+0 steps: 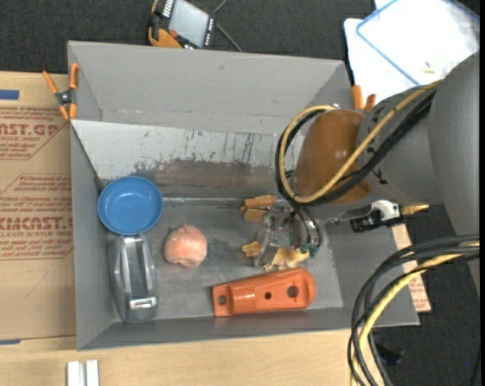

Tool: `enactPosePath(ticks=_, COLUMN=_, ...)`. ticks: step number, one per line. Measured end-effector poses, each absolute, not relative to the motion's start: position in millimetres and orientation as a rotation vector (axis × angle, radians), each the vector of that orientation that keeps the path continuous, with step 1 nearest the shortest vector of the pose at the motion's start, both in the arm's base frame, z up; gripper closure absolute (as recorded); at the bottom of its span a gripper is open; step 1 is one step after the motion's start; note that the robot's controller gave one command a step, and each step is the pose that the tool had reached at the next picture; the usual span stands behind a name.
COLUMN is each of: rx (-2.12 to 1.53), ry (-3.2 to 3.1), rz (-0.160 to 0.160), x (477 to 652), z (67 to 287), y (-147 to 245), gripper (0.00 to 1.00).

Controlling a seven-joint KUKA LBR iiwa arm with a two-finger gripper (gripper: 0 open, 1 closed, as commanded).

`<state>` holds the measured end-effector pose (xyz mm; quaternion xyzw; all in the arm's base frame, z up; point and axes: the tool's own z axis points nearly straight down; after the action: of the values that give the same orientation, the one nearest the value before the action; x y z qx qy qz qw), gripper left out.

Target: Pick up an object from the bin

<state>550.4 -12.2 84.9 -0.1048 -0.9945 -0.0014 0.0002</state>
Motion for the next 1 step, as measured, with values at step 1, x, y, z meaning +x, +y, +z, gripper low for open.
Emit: enactPosePath(ticks=1, rx=-0.052, ry=-3.139, rz=-0.003, x=509.0, z=105.0, y=-51.3, gripper=1.00)
